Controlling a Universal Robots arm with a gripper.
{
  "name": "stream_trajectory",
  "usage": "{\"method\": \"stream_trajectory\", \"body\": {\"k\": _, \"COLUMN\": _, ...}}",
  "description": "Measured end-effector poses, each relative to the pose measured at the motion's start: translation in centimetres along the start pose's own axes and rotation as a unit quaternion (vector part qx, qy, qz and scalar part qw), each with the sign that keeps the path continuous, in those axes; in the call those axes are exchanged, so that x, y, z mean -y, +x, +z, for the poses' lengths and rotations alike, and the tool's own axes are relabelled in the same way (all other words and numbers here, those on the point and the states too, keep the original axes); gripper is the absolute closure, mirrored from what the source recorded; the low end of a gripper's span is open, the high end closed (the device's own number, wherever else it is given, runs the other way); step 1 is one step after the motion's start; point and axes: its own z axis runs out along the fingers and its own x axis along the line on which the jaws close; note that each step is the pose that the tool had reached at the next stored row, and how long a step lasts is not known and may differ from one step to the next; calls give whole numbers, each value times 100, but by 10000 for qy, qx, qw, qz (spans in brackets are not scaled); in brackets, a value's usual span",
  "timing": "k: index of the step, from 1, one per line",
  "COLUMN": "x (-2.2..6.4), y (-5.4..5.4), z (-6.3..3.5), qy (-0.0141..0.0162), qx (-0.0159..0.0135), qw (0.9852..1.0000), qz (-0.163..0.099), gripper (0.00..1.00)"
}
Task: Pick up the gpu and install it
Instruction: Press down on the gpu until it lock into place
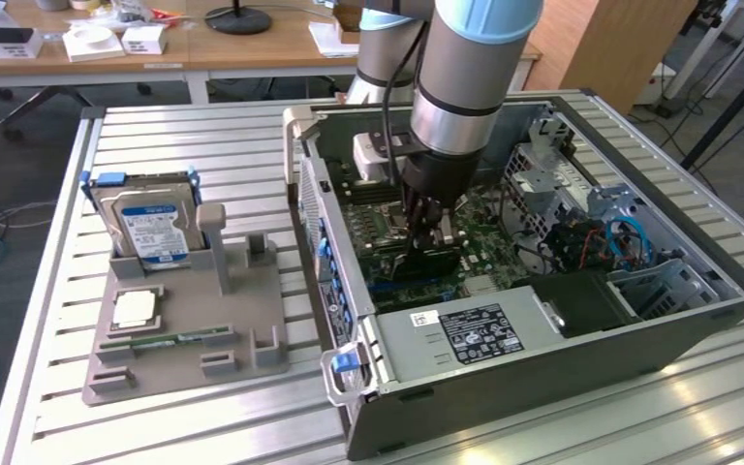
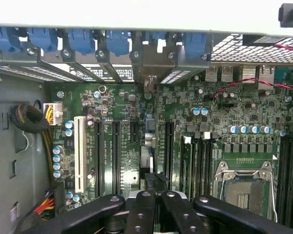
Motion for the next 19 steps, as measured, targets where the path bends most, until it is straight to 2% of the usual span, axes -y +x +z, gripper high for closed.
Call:
{"method": "stream_trajectory", "body": {"k": 6, "x": 0, "y": -1, "z": 6, "qy": -1, "qx": 4, "qw": 10000, "qz": 0, "gripper": 90}}
{"method": "stream_trajectory", "body": {"k": 9, "x": 2, "y": -4, "z": -27, "qy": 10, "qx": 19, "qw": 10000, "qz": 0, "gripper": 90}}
{"method": "stream_trajectory", "body": {"k": 11, "x": 1, "y": -4, "z": -90, "qy": 1, "qx": 5, "qw": 10000, "qz": 0, "gripper": 90}}
{"method": "stream_trajectory", "body": {"k": 19, "x": 4, "y": -14, "z": -345, "qy": 0, "qx": 2, "qw": 10000, "qz": 0, "gripper": 90}}
